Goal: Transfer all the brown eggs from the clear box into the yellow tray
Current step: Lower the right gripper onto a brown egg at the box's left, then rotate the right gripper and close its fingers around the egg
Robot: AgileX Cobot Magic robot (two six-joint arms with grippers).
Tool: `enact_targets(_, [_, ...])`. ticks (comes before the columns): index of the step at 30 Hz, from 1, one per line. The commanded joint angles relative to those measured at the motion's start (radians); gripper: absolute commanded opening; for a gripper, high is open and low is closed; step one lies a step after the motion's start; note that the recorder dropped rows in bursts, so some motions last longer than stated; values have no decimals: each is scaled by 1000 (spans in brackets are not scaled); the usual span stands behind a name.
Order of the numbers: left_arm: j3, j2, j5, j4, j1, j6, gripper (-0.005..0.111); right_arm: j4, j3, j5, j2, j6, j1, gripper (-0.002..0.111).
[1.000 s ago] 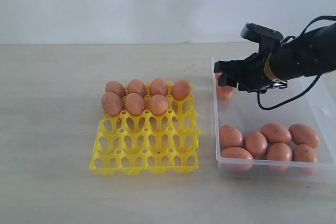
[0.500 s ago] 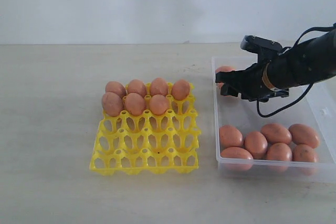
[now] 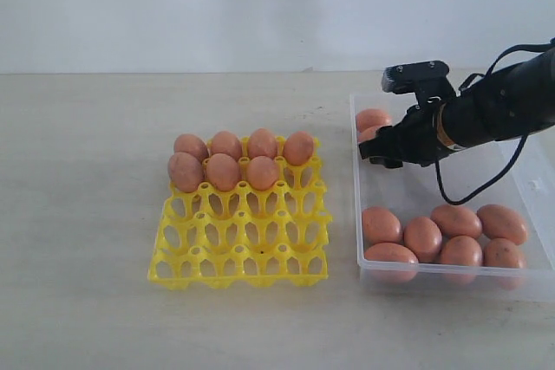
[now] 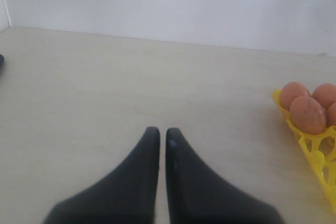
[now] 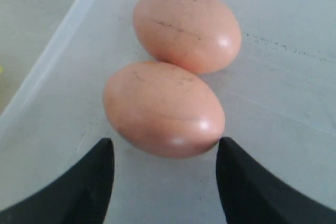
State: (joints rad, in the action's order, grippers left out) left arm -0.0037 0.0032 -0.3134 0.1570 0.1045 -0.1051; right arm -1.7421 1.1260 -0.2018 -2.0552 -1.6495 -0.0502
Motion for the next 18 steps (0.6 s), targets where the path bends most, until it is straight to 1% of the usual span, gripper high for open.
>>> enact_targets(1, [4, -3, 2, 1, 3, -4, 4, -2, 3, 11, -2, 198, 9, 50])
enact_targets(7, [4, -3, 2, 1, 3, -4, 4, -2, 3, 9, -2, 457, 9, 50])
enact_targets(13, [4, -3, 2, 1, 3, -4, 4, -2, 3, -37, -2, 671, 9, 50])
enact_targets(15, [4, -3, 2, 1, 3, -4, 4, -2, 3, -51, -2, 730, 9, 50])
enact_targets(18, [4, -3, 2, 1, 3, -4, 4, -2, 3, -60, -2, 762, 9, 50])
